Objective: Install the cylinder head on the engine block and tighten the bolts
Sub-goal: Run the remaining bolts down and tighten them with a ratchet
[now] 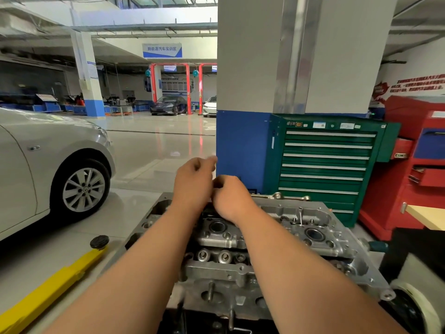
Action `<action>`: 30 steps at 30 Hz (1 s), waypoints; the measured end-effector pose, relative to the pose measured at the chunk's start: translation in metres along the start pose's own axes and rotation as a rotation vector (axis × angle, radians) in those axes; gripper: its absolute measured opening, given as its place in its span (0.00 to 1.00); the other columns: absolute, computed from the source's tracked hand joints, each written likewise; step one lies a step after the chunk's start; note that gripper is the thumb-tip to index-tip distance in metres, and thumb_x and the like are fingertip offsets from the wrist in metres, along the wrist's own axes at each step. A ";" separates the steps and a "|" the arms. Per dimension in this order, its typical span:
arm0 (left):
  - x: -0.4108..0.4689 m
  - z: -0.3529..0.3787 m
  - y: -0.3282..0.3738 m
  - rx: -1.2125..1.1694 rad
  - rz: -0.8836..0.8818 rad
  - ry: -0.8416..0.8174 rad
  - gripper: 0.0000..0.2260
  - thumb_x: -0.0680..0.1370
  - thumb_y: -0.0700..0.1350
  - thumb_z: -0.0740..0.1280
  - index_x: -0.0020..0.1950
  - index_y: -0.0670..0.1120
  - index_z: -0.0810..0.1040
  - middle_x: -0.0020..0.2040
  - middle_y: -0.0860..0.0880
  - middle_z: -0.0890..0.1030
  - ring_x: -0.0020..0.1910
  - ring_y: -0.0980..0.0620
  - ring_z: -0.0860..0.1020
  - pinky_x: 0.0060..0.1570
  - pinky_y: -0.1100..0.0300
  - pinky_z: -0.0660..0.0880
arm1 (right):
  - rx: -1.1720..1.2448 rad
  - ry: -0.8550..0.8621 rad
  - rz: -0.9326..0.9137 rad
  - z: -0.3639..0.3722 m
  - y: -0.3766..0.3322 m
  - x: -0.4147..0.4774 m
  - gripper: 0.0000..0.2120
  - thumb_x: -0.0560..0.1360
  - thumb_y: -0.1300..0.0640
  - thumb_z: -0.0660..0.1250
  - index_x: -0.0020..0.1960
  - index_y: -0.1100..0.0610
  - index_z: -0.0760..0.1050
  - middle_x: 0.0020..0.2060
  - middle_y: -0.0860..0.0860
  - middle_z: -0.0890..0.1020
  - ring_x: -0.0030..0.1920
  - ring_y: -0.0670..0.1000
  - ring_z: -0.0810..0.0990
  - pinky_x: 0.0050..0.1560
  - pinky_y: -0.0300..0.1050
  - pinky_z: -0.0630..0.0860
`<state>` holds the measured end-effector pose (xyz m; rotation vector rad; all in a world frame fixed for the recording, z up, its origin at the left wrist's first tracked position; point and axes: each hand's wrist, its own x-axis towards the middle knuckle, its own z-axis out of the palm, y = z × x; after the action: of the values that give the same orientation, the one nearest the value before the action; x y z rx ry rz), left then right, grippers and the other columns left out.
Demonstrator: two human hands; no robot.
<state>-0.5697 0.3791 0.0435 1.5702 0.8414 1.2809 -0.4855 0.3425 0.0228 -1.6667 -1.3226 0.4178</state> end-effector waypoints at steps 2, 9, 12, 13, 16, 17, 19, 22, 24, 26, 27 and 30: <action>-0.010 0.012 -0.005 0.058 0.079 0.099 0.07 0.78 0.52 0.65 0.49 0.49 0.73 0.41 0.55 0.76 0.36 0.63 0.74 0.34 0.67 0.67 | 0.013 -0.022 -0.010 -0.001 0.001 0.003 0.17 0.76 0.70 0.60 0.33 0.52 0.68 0.28 0.48 0.71 0.31 0.47 0.68 0.36 0.43 0.70; 0.007 0.002 0.001 -0.064 -0.158 -0.077 0.18 0.77 0.49 0.65 0.29 0.46 0.66 0.24 0.50 0.67 0.24 0.49 0.64 0.30 0.58 0.61 | 0.005 0.055 0.013 -0.002 0.003 0.004 0.15 0.74 0.67 0.59 0.33 0.51 0.71 0.29 0.48 0.73 0.30 0.48 0.69 0.28 0.41 0.64; 0.012 -0.004 -0.005 -0.123 -0.183 -0.147 0.18 0.77 0.52 0.64 0.30 0.46 0.67 0.22 0.52 0.66 0.22 0.52 0.63 0.27 0.60 0.61 | 0.074 0.085 0.048 -0.002 0.004 0.003 0.12 0.73 0.65 0.59 0.36 0.53 0.74 0.29 0.48 0.75 0.30 0.48 0.70 0.29 0.40 0.65; 0.009 -0.003 -0.010 -0.012 -0.100 -0.041 0.16 0.77 0.54 0.65 0.33 0.46 0.70 0.25 0.53 0.71 0.24 0.53 0.68 0.27 0.61 0.63 | 0.090 0.070 0.045 -0.002 0.003 0.003 0.11 0.73 0.63 0.59 0.38 0.52 0.76 0.30 0.48 0.77 0.31 0.48 0.72 0.31 0.40 0.67; 0.004 -0.002 -0.019 0.230 0.150 0.180 0.12 0.74 0.55 0.68 0.43 0.49 0.70 0.38 0.55 0.76 0.36 0.60 0.74 0.32 0.63 0.65 | 0.061 -0.035 0.015 -0.001 0.001 0.000 0.07 0.73 0.58 0.61 0.44 0.50 0.77 0.38 0.46 0.82 0.38 0.45 0.78 0.35 0.41 0.71; 0.004 -0.006 -0.018 0.215 0.152 0.198 0.13 0.73 0.55 0.70 0.44 0.50 0.69 0.39 0.55 0.76 0.36 0.60 0.74 0.32 0.64 0.64 | 0.022 -0.082 0.000 -0.002 -0.001 -0.001 0.06 0.73 0.57 0.62 0.44 0.49 0.77 0.38 0.45 0.82 0.38 0.44 0.78 0.35 0.40 0.71; 0.006 -0.013 -0.018 0.205 0.136 0.199 0.14 0.70 0.54 0.72 0.40 0.50 0.69 0.35 0.55 0.75 0.32 0.59 0.73 0.31 0.62 0.64 | -0.057 -0.176 -0.031 -0.001 -0.003 -0.005 0.05 0.71 0.58 0.63 0.40 0.51 0.77 0.31 0.43 0.80 0.31 0.42 0.76 0.31 0.37 0.70; 0.005 -0.017 -0.019 0.242 0.178 0.195 0.15 0.69 0.54 0.73 0.36 0.48 0.69 0.31 0.53 0.75 0.30 0.56 0.73 0.31 0.60 0.65 | -0.109 -0.244 -0.044 -0.001 -0.005 -0.008 0.08 0.71 0.61 0.65 0.34 0.53 0.76 0.22 0.44 0.74 0.22 0.41 0.69 0.24 0.33 0.66; 0.004 -0.018 -0.017 0.222 0.188 0.181 0.14 0.69 0.54 0.73 0.36 0.49 0.72 0.33 0.51 0.78 0.33 0.52 0.77 0.33 0.59 0.70 | -0.136 -0.215 -0.054 -0.001 -0.006 -0.008 0.09 0.72 0.60 0.67 0.34 0.53 0.78 0.25 0.47 0.77 0.25 0.44 0.71 0.26 0.36 0.68; 0.003 -0.020 -0.015 0.207 0.188 0.157 0.12 0.70 0.54 0.73 0.37 0.50 0.74 0.35 0.48 0.81 0.36 0.49 0.80 0.36 0.56 0.75 | -0.166 -0.174 -0.064 0.002 -0.006 -0.007 0.08 0.71 0.59 0.69 0.33 0.55 0.77 0.26 0.51 0.76 0.27 0.47 0.70 0.29 0.40 0.67; 0.003 -0.020 -0.015 0.191 0.191 0.145 0.11 0.70 0.54 0.73 0.38 0.50 0.74 0.36 0.47 0.81 0.37 0.47 0.80 0.38 0.54 0.77 | -0.185 -0.153 -0.063 0.003 -0.006 -0.006 0.09 0.71 0.58 0.70 0.32 0.56 0.76 0.26 0.51 0.75 0.27 0.48 0.69 0.29 0.41 0.66; 0.002 -0.020 -0.014 0.174 0.196 0.142 0.13 0.70 0.53 0.74 0.38 0.49 0.72 0.37 0.44 0.81 0.37 0.44 0.80 0.41 0.49 0.78 | -0.229 -0.132 -0.057 0.006 -0.006 -0.005 0.10 0.71 0.57 0.70 0.33 0.56 0.73 0.26 0.50 0.73 0.27 0.49 0.69 0.29 0.42 0.65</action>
<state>-0.5885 0.3909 0.0317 1.7490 0.9266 1.5070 -0.4948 0.3406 0.0232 -1.8089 -1.5604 0.3580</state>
